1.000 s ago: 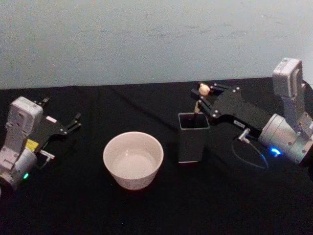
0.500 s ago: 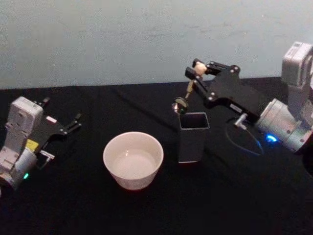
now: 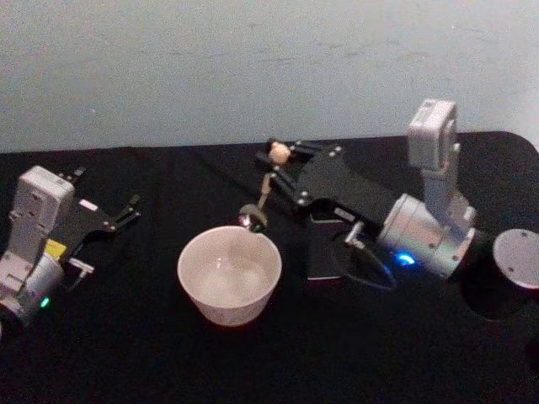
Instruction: Pick up the stirring spoon with one hand, stir inside the cup, then place it back in its original position.
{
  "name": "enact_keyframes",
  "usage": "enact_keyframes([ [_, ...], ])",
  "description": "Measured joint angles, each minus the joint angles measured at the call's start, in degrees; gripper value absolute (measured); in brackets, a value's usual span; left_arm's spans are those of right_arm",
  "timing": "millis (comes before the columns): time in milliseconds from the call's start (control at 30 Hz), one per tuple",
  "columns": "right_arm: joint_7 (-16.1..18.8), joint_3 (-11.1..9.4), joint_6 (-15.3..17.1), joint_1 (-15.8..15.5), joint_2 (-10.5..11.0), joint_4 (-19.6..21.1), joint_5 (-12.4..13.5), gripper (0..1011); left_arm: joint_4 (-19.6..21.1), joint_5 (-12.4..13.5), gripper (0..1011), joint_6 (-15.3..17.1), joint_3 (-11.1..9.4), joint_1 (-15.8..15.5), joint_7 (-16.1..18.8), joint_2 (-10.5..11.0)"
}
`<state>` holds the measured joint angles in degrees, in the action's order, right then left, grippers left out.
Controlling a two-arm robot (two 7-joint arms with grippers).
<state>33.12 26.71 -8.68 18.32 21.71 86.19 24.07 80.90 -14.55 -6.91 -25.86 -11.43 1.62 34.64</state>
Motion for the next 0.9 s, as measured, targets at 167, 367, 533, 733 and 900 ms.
enact_keyframes([
  [167,0.75,2.18,-0.28,0.89,-1.30,-2.73,-0.86,211,0.00,0.00,1001,0.00,0.00,0.00,0.00,0.00],
  [367,1.16,4.01,-1.09,1.81,-2.47,-6.23,-2.36,211,0.00,0.00,1001,0.00,0.00,0.00,0.00,0.00],
  [533,1.65,4.92,-2.61,2.51,-3.43,-8.88,-3.41,211,0.00,0.00,1001,0.00,0.00,0.00,0.00,0.00],
  [733,2.53,5.61,-5.58,3.23,-4.56,-11.67,-4.54,211,0.00,0.00,1001,0.00,0.00,0.00,0.00,0.00],
  [900,3.08,5.93,-6.92,3.57,-5.11,-13.06,-5.18,211,0.00,0.00,1001,0.00,0.00,0.00,0.00,0.00],
])
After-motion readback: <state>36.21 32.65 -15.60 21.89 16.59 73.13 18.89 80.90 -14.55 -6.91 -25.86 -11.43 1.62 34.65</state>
